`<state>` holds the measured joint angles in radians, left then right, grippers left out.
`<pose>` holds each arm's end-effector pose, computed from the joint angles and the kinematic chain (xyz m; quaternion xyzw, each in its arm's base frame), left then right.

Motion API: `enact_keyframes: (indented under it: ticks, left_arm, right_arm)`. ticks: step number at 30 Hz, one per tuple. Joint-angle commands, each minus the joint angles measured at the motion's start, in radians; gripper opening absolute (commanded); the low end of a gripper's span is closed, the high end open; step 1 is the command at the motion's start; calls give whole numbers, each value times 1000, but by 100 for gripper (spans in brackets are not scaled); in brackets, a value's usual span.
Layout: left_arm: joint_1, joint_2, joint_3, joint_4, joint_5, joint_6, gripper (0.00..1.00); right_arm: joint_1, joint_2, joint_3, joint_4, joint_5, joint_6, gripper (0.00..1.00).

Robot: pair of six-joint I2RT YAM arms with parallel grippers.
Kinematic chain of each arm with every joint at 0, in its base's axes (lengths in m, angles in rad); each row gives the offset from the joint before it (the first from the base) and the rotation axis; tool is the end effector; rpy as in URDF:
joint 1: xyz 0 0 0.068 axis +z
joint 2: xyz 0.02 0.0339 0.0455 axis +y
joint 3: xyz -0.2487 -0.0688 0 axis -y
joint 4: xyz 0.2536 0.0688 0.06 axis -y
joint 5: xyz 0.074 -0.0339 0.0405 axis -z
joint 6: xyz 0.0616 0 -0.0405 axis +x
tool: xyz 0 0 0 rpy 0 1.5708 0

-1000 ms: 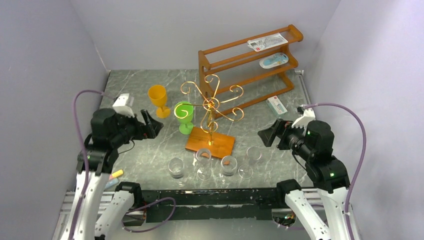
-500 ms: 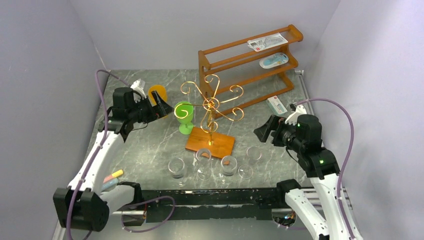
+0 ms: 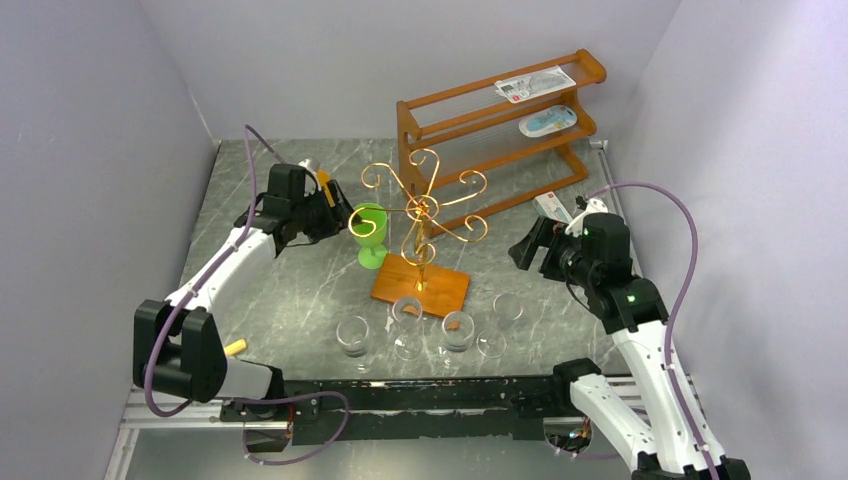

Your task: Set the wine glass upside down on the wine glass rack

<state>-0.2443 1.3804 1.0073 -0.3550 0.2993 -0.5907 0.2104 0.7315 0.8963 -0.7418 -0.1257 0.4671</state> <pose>0.3159 -0.0975 0.2327 -0.0954 0.8993 -0.2883 0.3145 0.1827 0.0469 0.3067 0.0826 0.8739 0.2102 0.4304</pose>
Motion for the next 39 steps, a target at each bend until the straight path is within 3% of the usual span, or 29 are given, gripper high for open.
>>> enact_keyframes:
  ticks: [1, 15, 20, 31, 39]
  left_arm:
    - [-14, 3, 61, -21, -216, -35, 70]
    - [-67, 150, 191, -224, -203, 130, 29]
    - [-70, 139, 223, -254, -206, 173, 6]
    - [-72, -67, 368, -372, -497, 232, 5]
    - [-72, -103, 393, -386, -580, 241, 5]
  right_arm:
    - [-3, 29, 36, 27, 36, -6, 91]
    - [-2, 63, 77, 53, 54, -17, 91]
    - [-3, 59, 101, 49, 51, -6, 90]
    - [-2, 98, 137, 120, 64, 64, 89]
    - [-2, 152, 166, 140, 31, 63, 87]
